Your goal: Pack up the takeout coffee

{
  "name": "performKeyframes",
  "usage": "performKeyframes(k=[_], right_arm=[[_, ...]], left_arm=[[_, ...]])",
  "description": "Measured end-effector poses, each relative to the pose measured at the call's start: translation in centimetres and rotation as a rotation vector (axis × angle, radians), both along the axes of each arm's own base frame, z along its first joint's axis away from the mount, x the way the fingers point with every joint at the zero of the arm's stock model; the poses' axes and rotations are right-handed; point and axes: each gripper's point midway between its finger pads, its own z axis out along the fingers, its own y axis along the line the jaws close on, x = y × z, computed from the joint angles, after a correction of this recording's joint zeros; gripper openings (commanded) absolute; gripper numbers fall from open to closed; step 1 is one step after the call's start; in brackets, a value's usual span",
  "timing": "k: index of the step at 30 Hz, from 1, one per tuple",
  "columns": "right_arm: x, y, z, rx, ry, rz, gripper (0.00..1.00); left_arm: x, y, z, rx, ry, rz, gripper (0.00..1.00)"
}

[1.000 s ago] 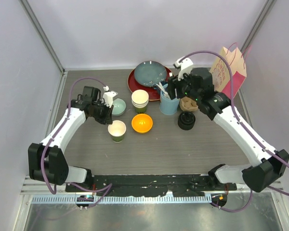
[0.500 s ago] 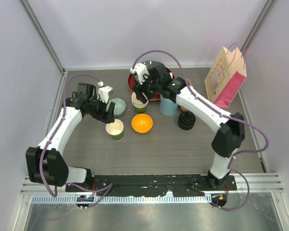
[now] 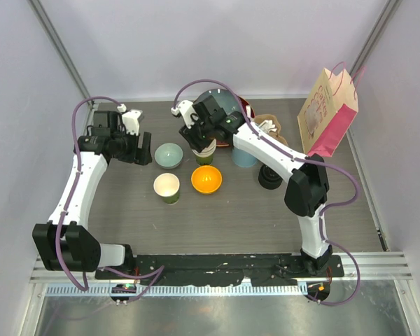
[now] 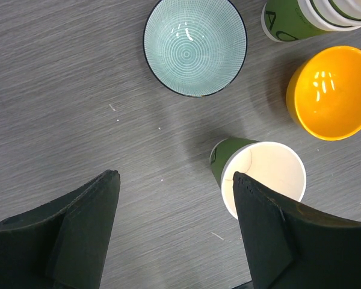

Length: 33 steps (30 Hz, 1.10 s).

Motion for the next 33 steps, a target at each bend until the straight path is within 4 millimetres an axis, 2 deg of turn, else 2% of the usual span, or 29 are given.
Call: performKeyframes(k=[15, 22, 26, 31, 33], right_arm=[[0.7, -0.7, -3.2, -0.087, 0.021, -0.026, 0.39], [0.8, -0.8, -3.6, -0.099, 0.021, -0.024, 0.22], [0.7, -0.8, -3.7, -0.101, 0.022, -0.023, 0.2], [0.5, -0.9, -3.8, -0.109, 0.03, -0.021, 0.26], [0.4, -0.9, -3.9, -0.113, 0.032, -0.02, 0.24]], left_arm=[[0.0, 0.0, -0.2, 0.0, 0.008, 0.005, 0.8], [0.0, 0.0, -0.3, 0.0, 0.011, 0.004, 0.8], [0.0, 0.0, -0.3, -0.003, 0.013, 0.002, 0.8], [0.0, -0.1, -0.5, -0.005, 0.016, -0.001, 0.8], [0.0, -0.1, -0.6, -0.006, 0.021, -0.001, 0.8]])
